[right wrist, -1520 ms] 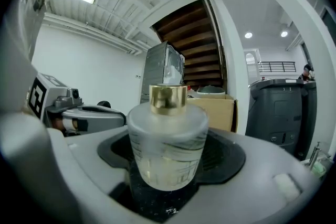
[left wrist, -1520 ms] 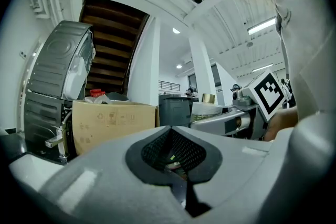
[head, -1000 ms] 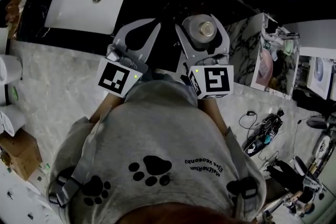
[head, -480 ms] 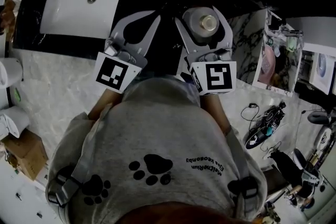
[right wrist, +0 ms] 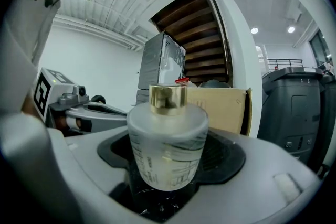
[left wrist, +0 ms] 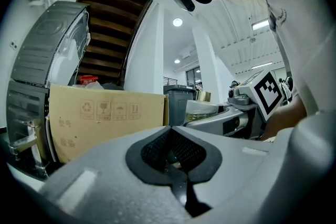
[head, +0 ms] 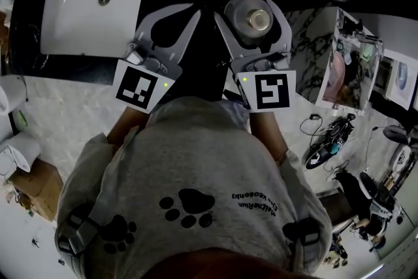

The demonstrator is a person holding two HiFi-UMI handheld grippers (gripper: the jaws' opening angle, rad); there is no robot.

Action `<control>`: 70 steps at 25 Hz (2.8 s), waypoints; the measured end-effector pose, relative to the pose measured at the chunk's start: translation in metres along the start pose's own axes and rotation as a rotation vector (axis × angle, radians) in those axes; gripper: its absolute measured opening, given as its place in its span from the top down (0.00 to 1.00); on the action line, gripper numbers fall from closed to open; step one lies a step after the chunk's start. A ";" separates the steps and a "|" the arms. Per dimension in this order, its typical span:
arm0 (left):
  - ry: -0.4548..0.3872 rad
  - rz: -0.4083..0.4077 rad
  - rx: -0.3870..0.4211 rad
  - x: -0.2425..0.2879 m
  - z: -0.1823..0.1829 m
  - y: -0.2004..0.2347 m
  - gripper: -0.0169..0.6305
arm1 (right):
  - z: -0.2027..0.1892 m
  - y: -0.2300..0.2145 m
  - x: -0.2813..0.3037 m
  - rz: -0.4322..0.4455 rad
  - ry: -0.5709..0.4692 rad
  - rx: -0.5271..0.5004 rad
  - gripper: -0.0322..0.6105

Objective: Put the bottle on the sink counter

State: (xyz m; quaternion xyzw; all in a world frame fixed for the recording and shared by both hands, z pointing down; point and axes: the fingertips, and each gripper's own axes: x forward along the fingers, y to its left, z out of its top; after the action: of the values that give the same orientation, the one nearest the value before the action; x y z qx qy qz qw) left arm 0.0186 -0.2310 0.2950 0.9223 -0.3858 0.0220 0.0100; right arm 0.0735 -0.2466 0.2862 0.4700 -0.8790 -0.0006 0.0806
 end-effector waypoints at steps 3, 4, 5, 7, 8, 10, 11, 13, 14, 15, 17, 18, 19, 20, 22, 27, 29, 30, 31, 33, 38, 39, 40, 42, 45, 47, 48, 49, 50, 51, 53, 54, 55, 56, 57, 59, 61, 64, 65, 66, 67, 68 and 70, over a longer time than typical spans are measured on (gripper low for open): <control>0.002 -0.015 0.002 0.012 -0.006 0.010 0.97 | -0.006 -0.007 0.015 -0.003 0.007 0.005 0.43; 0.002 -0.018 -0.002 0.015 -0.009 0.012 0.97 | -0.008 -0.009 0.020 -0.004 0.009 0.005 0.43; 0.002 -0.022 -0.008 0.019 -0.012 0.015 0.97 | -0.011 -0.011 0.024 -0.005 0.012 0.006 0.43; 0.004 -0.028 -0.020 0.026 -0.018 0.021 0.97 | -0.017 -0.015 0.033 -0.008 0.020 0.007 0.43; 0.005 -0.031 -0.024 0.029 -0.020 0.023 0.97 | -0.020 -0.017 0.037 -0.010 0.024 0.008 0.43; 0.008 -0.037 -0.027 0.035 -0.025 0.029 0.97 | -0.025 -0.021 0.046 -0.013 0.031 0.010 0.43; 0.010 -0.041 -0.026 0.039 -0.027 0.031 0.97 | -0.027 -0.024 0.050 -0.014 0.034 0.010 0.43; 0.017 -0.045 -0.026 0.046 -0.033 0.036 0.97 | -0.032 -0.028 0.058 -0.017 0.038 0.008 0.43; 0.019 -0.045 -0.030 0.048 -0.036 0.039 0.97 | -0.035 -0.030 0.062 -0.018 0.041 0.006 0.43; 0.020 -0.044 -0.034 0.051 -0.039 0.042 0.97 | -0.038 -0.032 0.066 -0.019 0.045 0.006 0.43; 0.020 -0.042 -0.038 0.057 -0.043 0.046 0.97 | -0.043 -0.036 0.072 -0.022 0.050 0.007 0.43; 0.021 -0.040 -0.039 0.059 -0.045 0.048 0.97 | -0.045 -0.038 0.075 -0.022 0.050 0.006 0.43; 0.022 -0.038 -0.039 0.061 -0.047 0.050 0.97 | -0.046 -0.040 0.079 -0.021 0.049 0.005 0.43; 0.022 -0.036 -0.038 0.064 -0.049 0.052 0.97 | -0.048 -0.041 0.082 -0.020 0.049 0.005 0.43; 0.022 -0.034 -0.036 0.069 -0.053 0.056 0.97 | -0.053 -0.045 0.088 -0.019 0.051 0.006 0.43; 0.018 -0.022 -0.049 0.080 -0.063 0.067 0.97 | -0.065 -0.053 0.104 -0.015 0.061 0.001 0.43; 0.018 -0.015 -0.060 0.084 -0.067 0.071 0.97 | -0.069 -0.056 0.111 -0.013 0.064 0.003 0.43; 0.021 -0.012 -0.065 0.085 -0.069 0.073 0.97 | -0.070 -0.057 0.114 -0.011 0.063 0.002 0.43; 0.024 -0.009 -0.069 0.086 -0.072 0.074 0.97 | -0.072 -0.059 0.117 -0.010 0.063 0.000 0.43; 0.026 -0.006 -0.076 0.089 -0.077 0.077 0.97 | -0.076 -0.062 0.123 -0.010 0.066 0.001 0.43; 0.034 0.005 -0.092 0.097 -0.089 0.083 0.97 | -0.089 -0.068 0.137 -0.004 0.079 0.000 0.43; 0.037 0.008 -0.093 0.099 -0.091 0.085 0.97 | -0.091 -0.070 0.140 -0.003 0.078 0.000 0.43; 0.041 0.010 -0.093 0.101 -0.093 0.087 0.97 | -0.093 -0.071 0.143 -0.002 0.078 0.000 0.43; 0.045 0.015 -0.090 0.105 -0.096 0.090 0.97 | -0.098 -0.073 0.150 0.002 0.083 -0.003 0.43; 0.044 0.021 -0.088 0.112 -0.099 0.096 0.97 | -0.106 -0.077 0.158 0.006 0.096 -0.005 0.43; 0.046 0.026 -0.093 0.116 -0.101 0.098 0.97 | -0.112 -0.079 0.163 0.007 0.105 -0.004 0.43; 0.047 0.027 -0.094 0.117 -0.103 0.099 0.97 | -0.114 -0.081 0.166 0.007 0.109 -0.003 0.43; 0.050 0.027 -0.095 0.119 -0.105 0.099 0.97 | -0.117 -0.082 0.168 0.007 0.113 -0.002 0.43; 0.054 0.027 -0.096 0.120 -0.107 0.099 0.97 | -0.120 -0.084 0.170 0.007 0.118 -0.002 0.43; 0.058 0.025 -0.098 0.122 -0.109 0.100 0.97 | -0.123 -0.085 0.173 0.008 0.122 -0.002 0.43; 0.065 0.023 -0.104 0.125 -0.113 0.100 0.97 | -0.129 -0.087 0.178 0.009 0.132 -0.004 0.43; 0.068 0.023 -0.106 0.126 -0.115 0.100 0.97 | -0.132 -0.088 0.180 0.011 0.138 -0.004 0.43; 0.071 0.023 -0.109 0.127 -0.117 0.101 0.97 | -0.135 -0.089 0.182 0.012 0.145 -0.002 0.43; 0.073 0.024 -0.111 0.128 -0.118 0.102 0.97 | -0.138 -0.090 0.185 0.013 0.151 0.002 0.43; 0.075 0.025 -0.114 0.129 -0.120 0.103 0.97 | -0.140 -0.092 0.187 0.014 0.157 0.009 0.43; 0.078 0.029 -0.120 0.130 -0.122 0.104 0.97 | -0.142 -0.094 0.191 0.016 0.171 0.015 0.43; 0.081 0.030 -0.125 0.131 -0.124 0.105 0.97 | -0.146 -0.095 0.195 0.021 0.200 0.019 0.43; 0.081 0.028 -0.131 0.131 -0.125 0.104 0.97 | -0.156 -0.096 0.199 0.045 0.246 0.014 0.43; 0.082 0.026 -0.131 0.131 -0.126 0.103 0.97 | -0.159 -0.096 0.199 0.053 0.262 0.012 0.43; 0.083 0.024 -0.131 0.132 -0.126 0.103 0.97 | -0.162 -0.096 0.200 0.059 0.277 0.012 0.43; 0.085 0.022 -0.130 0.132 -0.126 0.103 0.97 | -0.164 -0.096 0.201 0.062 0.292 0.015 0.43; 0.086 0.021 -0.129 0.132 -0.126 0.103 0.97 | -0.166 -0.095 0.202 0.065 0.305 0.017 0.43; 0.087 0.021 -0.129 0.132 -0.126 0.103 0.97 | -0.169 -0.095 0.204 0.070 0.329 0.024 0.43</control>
State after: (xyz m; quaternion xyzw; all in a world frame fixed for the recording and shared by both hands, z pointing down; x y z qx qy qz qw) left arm 0.0331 -0.3929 0.4273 0.9138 -0.3953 0.0373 0.0858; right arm 0.0647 -0.4551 0.4750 0.4339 -0.8697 0.0894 0.2177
